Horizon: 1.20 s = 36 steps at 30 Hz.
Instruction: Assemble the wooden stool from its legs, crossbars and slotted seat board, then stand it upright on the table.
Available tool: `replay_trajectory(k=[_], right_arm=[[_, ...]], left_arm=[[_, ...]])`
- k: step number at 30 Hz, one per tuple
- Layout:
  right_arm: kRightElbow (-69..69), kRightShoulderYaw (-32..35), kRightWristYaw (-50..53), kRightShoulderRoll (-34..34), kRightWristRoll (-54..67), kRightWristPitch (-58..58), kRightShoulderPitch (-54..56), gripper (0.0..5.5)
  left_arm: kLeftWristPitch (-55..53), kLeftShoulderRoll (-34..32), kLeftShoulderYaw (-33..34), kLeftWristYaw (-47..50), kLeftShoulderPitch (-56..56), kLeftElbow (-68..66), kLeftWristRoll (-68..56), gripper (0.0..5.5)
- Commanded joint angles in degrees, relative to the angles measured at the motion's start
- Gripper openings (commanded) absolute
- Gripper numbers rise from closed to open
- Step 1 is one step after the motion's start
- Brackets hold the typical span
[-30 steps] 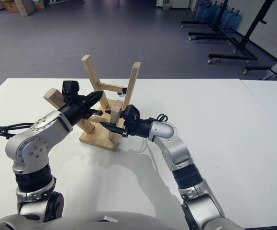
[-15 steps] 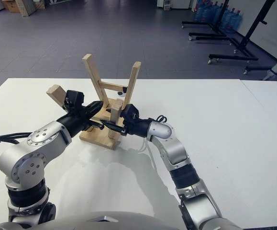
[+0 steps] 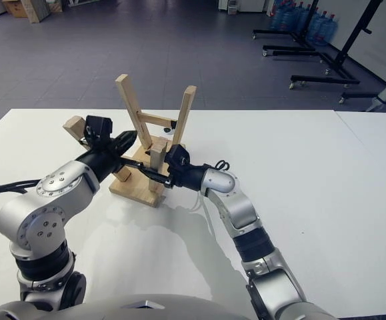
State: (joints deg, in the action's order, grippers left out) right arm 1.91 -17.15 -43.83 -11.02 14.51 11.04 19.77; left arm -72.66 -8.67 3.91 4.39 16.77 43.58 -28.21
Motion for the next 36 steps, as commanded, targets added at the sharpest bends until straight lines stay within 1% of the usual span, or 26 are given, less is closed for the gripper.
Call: replay_trajectory(k=[1,4,7,10,16,19,21,24,27,29,30,32,36], right_arm=[[-1.07,0.18,0.53,-0.73,-1.40,0.70,0.59,2.06],[-0.52,0.29,0.30,-0.83,-0.96,1.09,0.38,2.06],[-0.23,0.13,0.12,-1.21,-0.93,1.50,0.26,2.06],[-0.41,-0.41,-0.60,-1.57,-0.81,2.02,0.73,2.06],[0.18,-1.00,-0.57,-2.30,-1.22,3.15,0.27,2.06],[0.35,-1.14,-0.18,-2.78,-1.47,4.10,0.12,2.06],[0.31,-1.23,-0.17,-3.02,-1.59,4.53,0.16,2.06],[0.33,-1.38,-0.20,-3.10,-1.64,4.80,0.15,2.06],[0.80,-2.12,-0.41,-3.66,-1.85,6.60,0.43,2.06],[1.02,-3.14,-0.73,-4.44,-2.53,8.13,0.80,2.06],[1.20,-3.52,-0.74,-4.83,-2.93,8.82,0.83,2.06],[1.49,-3.73,-0.87,-5.41,-2.98,10.10,0.76,2.06],[1.67,-3.75,-0.83,-5.80,-2.84,11.47,0.93,2.06]], left_arm=[[3.24,-2.04,-1.46,-2.31,-6.33,-1.52,1.85,0.04],[9.56,-2.82,-5.28,-4.90,-10.58,-7.35,4.52,0.04],[14.35,-2.38,-7.68,-6.64,-11.28,-11.53,6.03,0.04],[13.74,-1.47,-4.57,-6.09,-8.43,-9.86,5.24,0.04],[7.10,-2.17,3.18,-5.25,2.31,-5.90,2.26,0.04],[3.35,-1.53,5.57,-4.48,6.03,-3.75,1.18,0.04],[1.39,-0.63,5.65,-4.00,5.90,-2.08,0.65,0.04],[1.93,-0.21,3.05,-4.32,0.87,-1.48,1.35,0.04],[12.35,-2.94,-7.47,-7.26,-12.00,-8.36,6.77,0.04],[19.42,-3.74,-11.95,-8.86,-16.69,-14.05,10.12,0.04],[21.97,-3.66,-12.76,-9.47,-17.61,-15.95,10.93,0.04],[24.52,-3.36,-11.92,-9.57,-17.32,-17.09,11.67,0.04],[24.37,-3.52,-8.77,-9.46,-15.14,-15.36,10.95,0.04]])
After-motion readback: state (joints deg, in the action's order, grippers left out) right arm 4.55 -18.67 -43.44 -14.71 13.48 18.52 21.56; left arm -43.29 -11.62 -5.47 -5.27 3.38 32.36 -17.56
